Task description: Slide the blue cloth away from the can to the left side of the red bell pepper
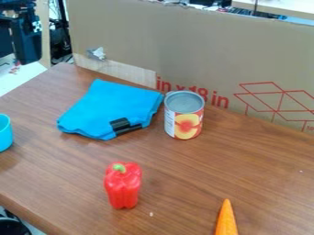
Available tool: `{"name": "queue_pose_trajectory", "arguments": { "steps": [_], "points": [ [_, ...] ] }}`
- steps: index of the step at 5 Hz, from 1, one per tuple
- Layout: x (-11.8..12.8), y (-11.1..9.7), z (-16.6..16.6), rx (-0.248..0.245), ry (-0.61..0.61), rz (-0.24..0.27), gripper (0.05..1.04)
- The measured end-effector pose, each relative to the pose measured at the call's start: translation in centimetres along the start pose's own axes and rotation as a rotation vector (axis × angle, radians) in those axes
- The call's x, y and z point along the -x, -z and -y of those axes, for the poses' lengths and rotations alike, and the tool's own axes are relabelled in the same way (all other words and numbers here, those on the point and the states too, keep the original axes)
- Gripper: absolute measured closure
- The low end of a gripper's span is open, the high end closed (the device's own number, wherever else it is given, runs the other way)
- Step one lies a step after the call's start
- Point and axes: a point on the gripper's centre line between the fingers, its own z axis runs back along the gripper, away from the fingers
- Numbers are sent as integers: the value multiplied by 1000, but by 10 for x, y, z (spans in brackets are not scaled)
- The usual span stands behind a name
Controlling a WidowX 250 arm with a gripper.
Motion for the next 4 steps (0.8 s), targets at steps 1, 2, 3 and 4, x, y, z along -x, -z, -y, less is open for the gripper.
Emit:
{"name": "queue_pose_trajectory", "arguments": {
  "steps": [1,2,3,4],
  "points": [
    [0,7,0,15,-1,-25,83],
    [-43,21,6,16,52,35,83],
    [-87,42,17,2,71,81,83],
    [-120,66,14,2,54,129,83]
  ]
}}
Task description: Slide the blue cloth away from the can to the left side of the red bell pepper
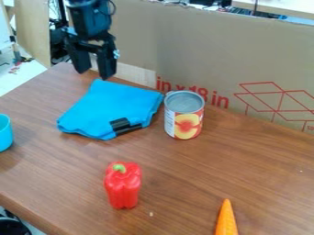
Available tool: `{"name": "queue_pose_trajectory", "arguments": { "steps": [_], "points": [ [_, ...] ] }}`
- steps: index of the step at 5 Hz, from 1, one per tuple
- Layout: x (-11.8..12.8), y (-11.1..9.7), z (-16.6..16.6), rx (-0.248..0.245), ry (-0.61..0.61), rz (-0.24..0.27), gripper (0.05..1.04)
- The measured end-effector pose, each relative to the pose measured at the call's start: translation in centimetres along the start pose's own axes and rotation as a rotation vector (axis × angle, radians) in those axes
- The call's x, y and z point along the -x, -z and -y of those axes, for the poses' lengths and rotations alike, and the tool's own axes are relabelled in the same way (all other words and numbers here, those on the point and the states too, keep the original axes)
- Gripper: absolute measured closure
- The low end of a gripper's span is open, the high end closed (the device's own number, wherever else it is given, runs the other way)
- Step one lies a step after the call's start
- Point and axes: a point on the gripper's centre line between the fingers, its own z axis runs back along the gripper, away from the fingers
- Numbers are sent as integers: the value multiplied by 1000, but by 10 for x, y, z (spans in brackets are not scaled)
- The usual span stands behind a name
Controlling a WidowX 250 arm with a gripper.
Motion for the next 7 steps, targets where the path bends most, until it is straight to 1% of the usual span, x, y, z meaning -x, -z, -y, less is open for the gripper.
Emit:
{"name": "queue_pose_trajectory", "arguments": {
  "steps": [1,2,3,4,5,6,7],
  "points": [
    [-16,22,-9,-6,-23,1,83],
    [-24,35,-20,-39,-38,-8,83],
    [-32,57,-26,-50,-51,9,83],
    [-33,79,-30,-55,-64,-16,83],
    [-35,94,-24,-50,-53,-31,83],
    [-34,97,-22,-49,-59,-29,83],
    [-17,98,-17,-45,-67,-83,83]
  ]
}}
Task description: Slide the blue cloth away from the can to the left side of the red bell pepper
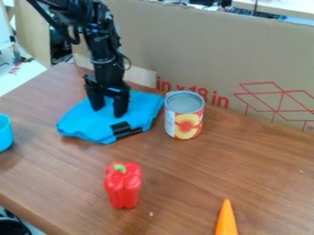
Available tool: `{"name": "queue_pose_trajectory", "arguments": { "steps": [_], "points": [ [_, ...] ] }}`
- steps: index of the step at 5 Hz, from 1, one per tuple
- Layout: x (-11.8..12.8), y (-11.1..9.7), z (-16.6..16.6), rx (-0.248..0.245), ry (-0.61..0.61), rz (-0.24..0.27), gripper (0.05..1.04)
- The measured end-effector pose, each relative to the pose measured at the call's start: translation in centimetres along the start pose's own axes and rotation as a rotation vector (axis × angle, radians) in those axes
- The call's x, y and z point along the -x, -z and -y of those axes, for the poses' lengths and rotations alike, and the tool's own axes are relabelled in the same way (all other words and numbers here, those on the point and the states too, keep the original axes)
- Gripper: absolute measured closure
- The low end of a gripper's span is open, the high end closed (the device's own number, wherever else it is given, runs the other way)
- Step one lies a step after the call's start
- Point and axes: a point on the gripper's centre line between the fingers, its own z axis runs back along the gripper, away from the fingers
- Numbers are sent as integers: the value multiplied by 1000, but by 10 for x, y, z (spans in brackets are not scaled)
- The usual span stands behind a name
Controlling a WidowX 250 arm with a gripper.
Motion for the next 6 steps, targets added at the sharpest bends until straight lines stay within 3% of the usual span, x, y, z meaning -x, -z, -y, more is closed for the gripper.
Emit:
{"name": "queue_pose_trajectory", "arguments": {
  "steps": [2,4,5,6],
  "points": [
    [77,3,8,16,-11,-184,83],
    [127,8,7,63,-89,-298,83],
    [118,5,6,89,-100,-281,83],
    [89,-13,8,132,-54,-166,83]
  ]
}}
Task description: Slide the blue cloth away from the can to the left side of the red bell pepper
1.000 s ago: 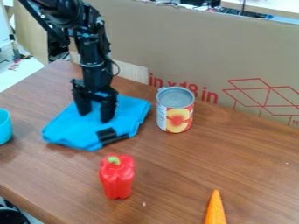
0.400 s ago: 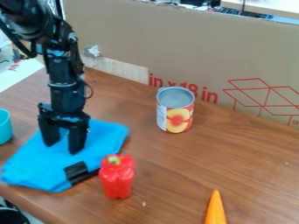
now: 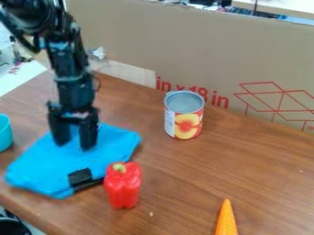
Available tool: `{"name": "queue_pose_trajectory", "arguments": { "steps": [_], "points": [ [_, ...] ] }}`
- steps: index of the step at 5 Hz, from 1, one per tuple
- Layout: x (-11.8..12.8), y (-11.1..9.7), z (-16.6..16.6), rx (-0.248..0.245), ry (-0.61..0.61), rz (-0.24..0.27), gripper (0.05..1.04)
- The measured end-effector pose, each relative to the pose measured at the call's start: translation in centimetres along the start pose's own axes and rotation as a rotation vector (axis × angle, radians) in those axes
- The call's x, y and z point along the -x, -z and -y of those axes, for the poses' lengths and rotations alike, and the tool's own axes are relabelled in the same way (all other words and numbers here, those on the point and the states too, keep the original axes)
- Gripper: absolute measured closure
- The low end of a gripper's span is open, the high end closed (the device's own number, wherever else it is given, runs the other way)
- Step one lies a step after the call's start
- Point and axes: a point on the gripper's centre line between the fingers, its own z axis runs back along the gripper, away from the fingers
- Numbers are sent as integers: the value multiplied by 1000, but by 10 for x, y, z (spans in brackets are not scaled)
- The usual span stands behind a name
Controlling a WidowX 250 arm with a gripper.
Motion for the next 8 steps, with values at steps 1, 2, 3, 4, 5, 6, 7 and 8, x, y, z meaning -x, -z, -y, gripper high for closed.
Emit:
{"name": "queue_pose_trajectory", "arguments": {
  "steps": [1,2,3,4,5,6,7,8],
  "points": [
    [-4,-60,10,-42,37,173,83],
    [22,-104,25,-36,70,162,83],
    [61,-143,46,-59,103,82,83],
    [93,-155,73,-69,188,72,83],
    [120,-155,86,-102,264,135,83],
    [121,-158,86,-109,270,147,83],
    [121,-158,86,-109,270,147,83],
    [121,-158,86,-109,270,147,83]
  ]
}}
